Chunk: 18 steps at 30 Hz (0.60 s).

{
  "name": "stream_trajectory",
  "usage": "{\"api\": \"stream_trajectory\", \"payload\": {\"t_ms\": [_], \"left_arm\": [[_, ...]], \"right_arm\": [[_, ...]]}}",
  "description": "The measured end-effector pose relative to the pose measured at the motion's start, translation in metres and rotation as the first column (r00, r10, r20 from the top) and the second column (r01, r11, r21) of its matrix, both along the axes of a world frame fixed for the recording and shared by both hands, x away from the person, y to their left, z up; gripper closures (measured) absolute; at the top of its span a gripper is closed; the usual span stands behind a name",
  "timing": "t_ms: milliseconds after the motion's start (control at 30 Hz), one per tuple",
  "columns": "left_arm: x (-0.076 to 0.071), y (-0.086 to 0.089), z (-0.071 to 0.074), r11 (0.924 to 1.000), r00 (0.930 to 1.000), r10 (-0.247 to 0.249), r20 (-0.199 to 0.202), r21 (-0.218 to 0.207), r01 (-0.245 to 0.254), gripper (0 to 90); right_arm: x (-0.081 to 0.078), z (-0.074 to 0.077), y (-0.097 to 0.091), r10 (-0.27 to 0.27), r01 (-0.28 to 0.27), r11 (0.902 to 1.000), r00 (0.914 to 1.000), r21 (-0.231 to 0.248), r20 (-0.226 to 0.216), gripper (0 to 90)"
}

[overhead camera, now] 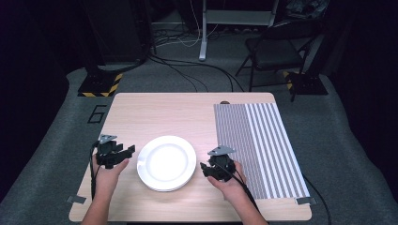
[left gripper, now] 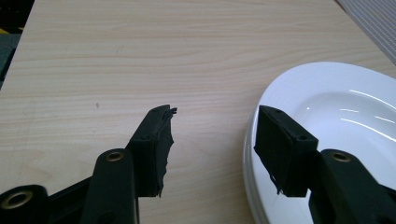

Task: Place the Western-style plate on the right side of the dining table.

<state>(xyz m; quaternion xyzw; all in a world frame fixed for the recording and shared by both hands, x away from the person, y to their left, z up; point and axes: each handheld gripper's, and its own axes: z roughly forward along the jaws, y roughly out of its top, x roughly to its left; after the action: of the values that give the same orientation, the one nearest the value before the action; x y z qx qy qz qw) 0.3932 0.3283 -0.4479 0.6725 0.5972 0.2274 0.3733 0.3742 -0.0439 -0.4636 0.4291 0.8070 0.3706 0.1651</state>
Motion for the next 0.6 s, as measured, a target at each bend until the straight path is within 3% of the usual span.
{"api": "stream_trajectory", "payload": {"t_ms": [133, 233, 367, 533, 567, 600], "left_arm": [[-0.003, -0.001, 0.001, 0.9995, 0.9998, -0.006, 0.018, -0.031, 0.007, 46.3], [-0.005, -0.003, 0.002, 0.9979, 1.0, 0.006, -0.003, -0.064, -0.006, 46.6], [-0.008, -0.008, 0.003, 0.9977, 1.0, 0.003, -0.008, -0.067, -0.004, 48.2], [-0.018, -0.008, -0.001, 0.9937, 1.0, -0.009, 0.001, -0.112, 0.009, 54.6], [-0.023, -0.007, -0.005, 0.9868, 0.9998, -0.019, -0.003, -0.161, 0.018, 55.6], [-0.023, -0.007, -0.005, 0.9868, 0.9998, -0.019, -0.003, -0.161, 0.018, 57.5]], "right_arm": [[0.003, 0.005, 0.0, -0.003, 0.003, 1.0, 0.9999, -0.004, 0.011, 48.1], [0.011, 0.013, 0.0, -0.01, 0.009, 0.9998, 0.9998, 0.019, 0.015, 48.6], [0.016, 0.02, 0.002, -0.019, 0.017, 0.9986, 0.9992, 0.05, 0.035, 48.4], [0.016, 0.019, 0.009, -0.031, 0.027, 0.9965, 0.9984, 0.079, 0.047, 51.1], [0.016, 0.018, 0.01, -0.029, 0.025, 0.996, 0.9985, 0.086, 0.047, 51.6], [0.016, 0.018, 0.01, -0.029, 0.025, 0.996, 0.9985, 0.086, 0.047, 51.6]]}}
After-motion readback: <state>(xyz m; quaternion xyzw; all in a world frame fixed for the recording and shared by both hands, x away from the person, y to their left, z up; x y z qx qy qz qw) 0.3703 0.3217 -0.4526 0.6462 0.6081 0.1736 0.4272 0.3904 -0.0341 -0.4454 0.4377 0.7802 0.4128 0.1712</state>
